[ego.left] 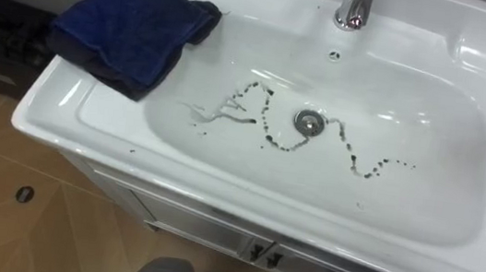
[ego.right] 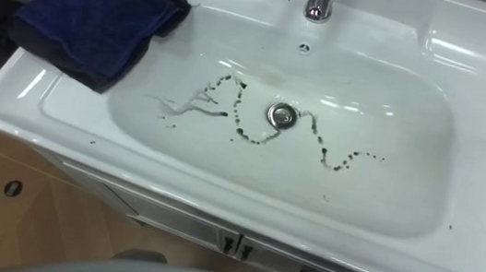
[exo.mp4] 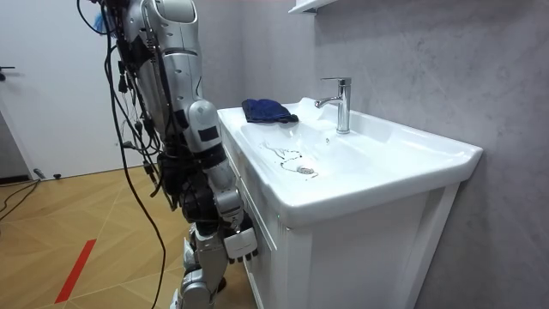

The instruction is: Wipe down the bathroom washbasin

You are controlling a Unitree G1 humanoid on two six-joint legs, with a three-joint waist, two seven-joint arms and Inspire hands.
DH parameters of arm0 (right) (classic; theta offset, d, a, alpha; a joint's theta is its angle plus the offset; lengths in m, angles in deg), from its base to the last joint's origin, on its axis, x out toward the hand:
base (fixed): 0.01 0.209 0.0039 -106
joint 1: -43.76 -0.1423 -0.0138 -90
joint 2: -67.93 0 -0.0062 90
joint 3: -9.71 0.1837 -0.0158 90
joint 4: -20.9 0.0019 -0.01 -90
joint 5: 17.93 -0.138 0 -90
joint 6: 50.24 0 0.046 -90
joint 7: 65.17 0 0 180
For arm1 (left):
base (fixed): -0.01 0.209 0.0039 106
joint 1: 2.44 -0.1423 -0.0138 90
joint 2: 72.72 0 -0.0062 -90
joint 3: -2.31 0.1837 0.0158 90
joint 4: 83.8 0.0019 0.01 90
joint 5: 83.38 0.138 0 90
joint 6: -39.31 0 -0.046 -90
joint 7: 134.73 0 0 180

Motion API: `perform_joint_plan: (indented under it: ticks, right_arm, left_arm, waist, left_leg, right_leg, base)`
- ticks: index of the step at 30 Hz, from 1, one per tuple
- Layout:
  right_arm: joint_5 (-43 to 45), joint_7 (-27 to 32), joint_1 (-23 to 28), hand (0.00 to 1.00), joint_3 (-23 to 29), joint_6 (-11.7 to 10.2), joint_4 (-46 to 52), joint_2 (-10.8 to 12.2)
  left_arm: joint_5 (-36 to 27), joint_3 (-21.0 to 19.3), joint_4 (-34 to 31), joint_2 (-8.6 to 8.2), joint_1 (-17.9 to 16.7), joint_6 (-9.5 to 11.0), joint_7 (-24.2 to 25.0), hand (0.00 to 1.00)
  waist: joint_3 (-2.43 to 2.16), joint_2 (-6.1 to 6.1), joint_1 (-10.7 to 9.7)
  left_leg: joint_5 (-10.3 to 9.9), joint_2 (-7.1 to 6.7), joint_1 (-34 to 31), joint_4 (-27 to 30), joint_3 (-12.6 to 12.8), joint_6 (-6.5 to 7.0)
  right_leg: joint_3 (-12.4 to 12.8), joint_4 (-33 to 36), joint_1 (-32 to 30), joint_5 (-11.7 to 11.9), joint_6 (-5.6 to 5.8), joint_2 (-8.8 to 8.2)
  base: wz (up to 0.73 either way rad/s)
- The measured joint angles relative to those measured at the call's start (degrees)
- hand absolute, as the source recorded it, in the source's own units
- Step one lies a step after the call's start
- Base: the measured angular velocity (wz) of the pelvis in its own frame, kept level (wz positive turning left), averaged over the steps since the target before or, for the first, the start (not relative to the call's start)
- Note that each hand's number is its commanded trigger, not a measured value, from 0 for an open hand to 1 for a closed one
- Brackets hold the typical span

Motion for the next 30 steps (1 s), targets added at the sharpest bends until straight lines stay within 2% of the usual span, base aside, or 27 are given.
perform_joint_plan:
  ticks: [12,18,20,23,26,28,30]
  right_arm:
    - [-0.21,0.0,0.22,0.0,0.17,0.19,-0.11,-0.08]
    - [0.31,-0.54,0.25,0.0,1.89,0.22,0.01,-0.36]
    - [0.66,-0.65,0.18,0.0,2.74,0.26,-0.14,-0.38]
    - [0.73,-0.67,0.3,0.0,3.36,0.82,-0.94,-0.51]
    - [1.32,-0.65,0.51,0.0,4.63,1.86,-0.7,-0.81]
    - [3.19,-1.03,0.8,0.0,6.13,2.51,-0.64,-1.65]
    - [3.98,-1.22,0.86,0.0,6.67,2.5,-0.51,-2.09]
  left_arm:
    - [-0.68,-2.4,-0.07,-0.06,-0.23,0.03,-0.77,0.0]
    - [-5.39,-5.76,-0.16,-0.11,-1.15,0.03,-1.87,0.0]
    - [-7.0,-7.34,-0.13,-0.13,-1.69,0.02,-2.38,0.0]
    - [-7.78,-12.35,-0.16,-0.21,-2.99,0.01,-3.74,0.0]
    - [-12.18,-18.42,-2.3,-0.2,-3.53,0.02,-7.36,0.0]
    - [-16.41,-22.04,-3.74,-0.15,-3.56,0.89,-11.33,0.0]
    - [-19.63,-23.71,-4.07,0.22,-3.56,2.13,-13.82,0.0]
  waist:
    - [0.04,0.41,0.03]
    - [-0.03,1.19,-0.02]
    - [-0.06,1.3,0.04]
    - [-0.07,1.4,0.95]
    - [-0.05,1.6,1.73]
    - [0.05,2.03,2.57]
    - [0.04,2.38,3.25]
  left_leg:
    - [-0.09,-0.01,0.15,0.55,-0.33,-0.01]
    - [-0.1,-0.09,0.11,0.5,-0.55,0.0]
    - [-0.09,-0.18,0.16,0.48,-0.8,-0.03]
    - [-0.05,-0.2,0.71,0.45,-0.73,-0.1]
    - [-0.11,-0.66,1.16,0.38,-1.59,-0.16]
    - [-0.12,-0.97,1.05,0.13,-2.02,-0.11]
    - [-0.15,-1.05,1.0,0.08,-2.09,-0.06]
  right_leg:
    - [-0.35,-0.1,0.68,-0.03,-0.02,0.06]
    - [-0.53,-0.08,0.61,-0.22,-0.02,0.04]
    - [-0.88,-0.06,0.71,-0.31,-0.03,0.01]
    - [-0.84,0.01,1.02,-0.31,-0.05,-0.02]
    - [-2.01,-0.12,1.94,-0.49,0.0,-0.29]
    - [-2.39,0.02,2.0,-0.64,0.12,-0.48]
    - [-2.4,0.12,1.98,-0.66,0.17,-0.56]
  base:
    - [0.0]
    - [0.01]
    - [0.06]
    - [0.0]
    - [0.15]
    - [0.09]
    - [0.0]
